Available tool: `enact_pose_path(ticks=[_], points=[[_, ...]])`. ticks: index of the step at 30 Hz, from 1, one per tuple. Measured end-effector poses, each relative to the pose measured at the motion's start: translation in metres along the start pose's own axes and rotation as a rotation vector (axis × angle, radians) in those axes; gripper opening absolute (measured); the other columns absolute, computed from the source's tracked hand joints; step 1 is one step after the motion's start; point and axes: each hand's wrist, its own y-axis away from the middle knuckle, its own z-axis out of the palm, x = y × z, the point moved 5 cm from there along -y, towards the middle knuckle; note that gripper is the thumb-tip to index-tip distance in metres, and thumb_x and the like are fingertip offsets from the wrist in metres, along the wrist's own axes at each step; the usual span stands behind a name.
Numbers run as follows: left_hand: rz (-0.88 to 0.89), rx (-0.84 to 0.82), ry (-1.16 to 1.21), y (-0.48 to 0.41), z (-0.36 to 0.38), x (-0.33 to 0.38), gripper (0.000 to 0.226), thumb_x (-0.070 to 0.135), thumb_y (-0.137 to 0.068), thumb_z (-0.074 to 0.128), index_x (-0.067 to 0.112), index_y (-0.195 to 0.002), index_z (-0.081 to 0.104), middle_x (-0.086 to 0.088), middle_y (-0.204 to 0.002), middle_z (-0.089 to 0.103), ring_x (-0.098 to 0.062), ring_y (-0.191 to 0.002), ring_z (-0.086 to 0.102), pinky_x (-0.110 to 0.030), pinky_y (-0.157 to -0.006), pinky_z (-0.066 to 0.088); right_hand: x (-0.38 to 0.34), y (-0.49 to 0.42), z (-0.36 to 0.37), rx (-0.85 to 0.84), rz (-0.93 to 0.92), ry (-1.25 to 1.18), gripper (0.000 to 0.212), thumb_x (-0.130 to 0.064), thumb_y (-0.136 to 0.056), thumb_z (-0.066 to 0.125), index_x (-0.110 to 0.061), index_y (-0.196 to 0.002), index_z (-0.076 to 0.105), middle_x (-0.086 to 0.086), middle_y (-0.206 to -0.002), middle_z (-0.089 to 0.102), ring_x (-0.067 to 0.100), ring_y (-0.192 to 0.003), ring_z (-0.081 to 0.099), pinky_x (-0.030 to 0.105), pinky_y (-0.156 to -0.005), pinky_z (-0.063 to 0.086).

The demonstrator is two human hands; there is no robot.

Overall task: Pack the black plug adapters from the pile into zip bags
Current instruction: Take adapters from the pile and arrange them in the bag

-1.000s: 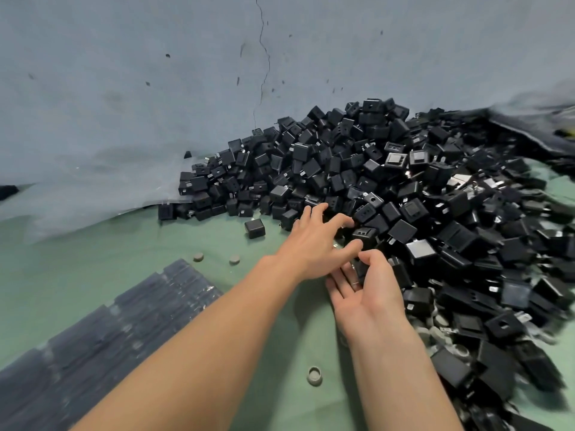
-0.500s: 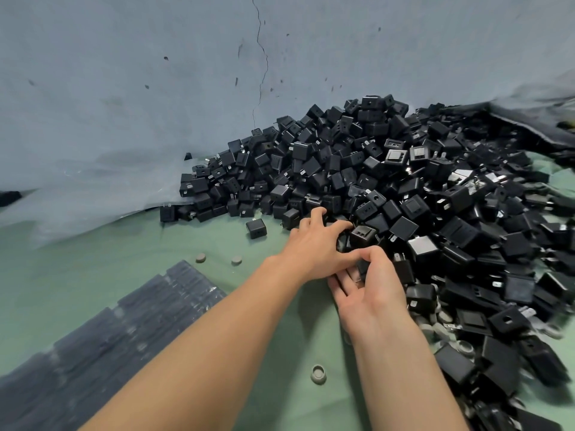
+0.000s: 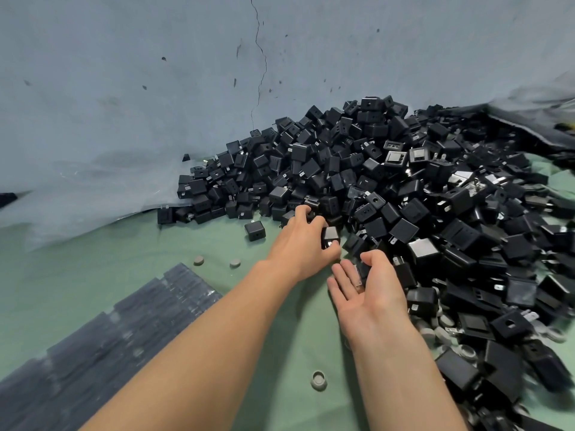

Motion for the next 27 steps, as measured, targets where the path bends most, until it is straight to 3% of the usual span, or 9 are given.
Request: enact_pose_path(ticks=[6,14,16,18,20,21,23,27], points=[[-0.018,0.007,-0.086,-0.007,0.004,-0.001,0.050,0.056,-0.087,0.054,0.027,-0.127,0.052,-0.011,-0.150,0.030,-0.030,-0.130,0.042,-0.043,-0.102,0.036,0.000,-0.002,0.001,0.006,0.002,-0.011,0.006,-0.016,-0.095,0.055,-0.010,-0.093,0.057,0.013,-0.113,0.067,0.022,-0.092,0.068,0.038,-0.092,0.054],[-0.037,-0.038,0.005,-0.017,0.002,-0.003,0.043,0.056,-0.084,0.055,0.029,-0.118,0.053,-0.003,-0.106,0.056,-0.023,-0.106,0.048,-0.035,-0.080,0.042,0.000,-0.007,0.003,-0.018,0.006,-0.025,0.009,-0.018,-0.096,0.054,-0.010,-0.098,0.058,0.011,-0.114,0.067,0.022,-0.092,0.068,0.036,-0.088,0.053],[-0.152,0.008,0.330,-0.011,-0.010,-0.008,0.030,0.055,-0.082,0.058,0.032,-0.101,0.059,0.006,-0.092,0.065,-0.013,-0.085,0.058,-0.029,-0.068,0.048,0.003,-0.007,0.007,-0.029,0.007,-0.026,0.010,-0.019,-0.096,0.053,-0.011,-0.097,0.058,0.009,-0.114,0.066,0.020,-0.091,0.067,0.035,-0.086,0.052],[-0.353,-0.041,0.940,-0.003,-0.022,-0.018,0.028,0.053,-0.083,0.062,0.027,-0.094,0.062,0.002,-0.095,0.069,-0.011,-0.070,0.057,-0.024,-0.059,0.046,0.009,-0.006,0.011,-0.051,0.026,-0.040,0.009,-0.021,-0.097,0.053,-0.013,-0.094,0.057,0.007,-0.113,0.066,0.020,-0.090,0.067,0.035,-0.087,0.051],[-0.430,-0.223,1.649,0.011,-0.031,-0.016,0.036,0.045,-0.084,0.068,0.013,-0.099,0.064,-0.016,-0.111,0.068,-0.019,-0.076,0.057,-0.025,-0.062,0.046,0.016,-0.002,0.015,-0.079,0.058,-0.069,0.009,-0.024,-0.097,0.054,-0.016,-0.092,0.055,0.007,-0.110,0.067,0.021,-0.092,0.068,0.036,-0.089,0.050],[-0.408,-0.254,1.883,0.019,-0.039,-0.015,0.038,0.042,-0.084,0.071,0.008,-0.099,0.067,-0.023,-0.119,0.065,-0.023,-0.080,0.057,-0.026,-0.064,0.046,0.019,0.001,0.018,-0.097,0.072,-0.083,0.011,-0.025,-0.097,0.054,-0.017,-0.090,0.054,0.007,-0.109,0.067,0.022,-0.093,0.068,0.036,-0.090,0.050],[-0.305,-0.276,2.087,0.034,-0.054,-0.013,0.037,0.041,-0.085,0.071,0.006,-0.096,0.073,-0.027,-0.129,0.059,-0.024,-0.086,0.057,-0.025,-0.067,0.046,0.023,0.006,0.022,-0.126,0.086,-0.111,0.017,-0.028,-0.097,0.055,-0.017,-0.085,0.052,0.008,-0.108,0.067,0.024,-0.096,0.068,0.037,-0.091,0.051],[-0.245,-0.277,2.104,0.060,-0.070,-0.009,0.041,0.045,-0.090,0.063,0.006,-0.094,0.075,-0.025,-0.130,0.058,-0.022,-0.090,0.055,-0.023,-0.071,0.045,0.027,0.015,0.032,-0.186,0.093,-0.166,0.024,-0.039,-0.098,0.054,-0.018,-0.087,0.051,0.008,-0.103,0.068,0.025,-0.097,0.070,0.039,-0.092,0.054]])
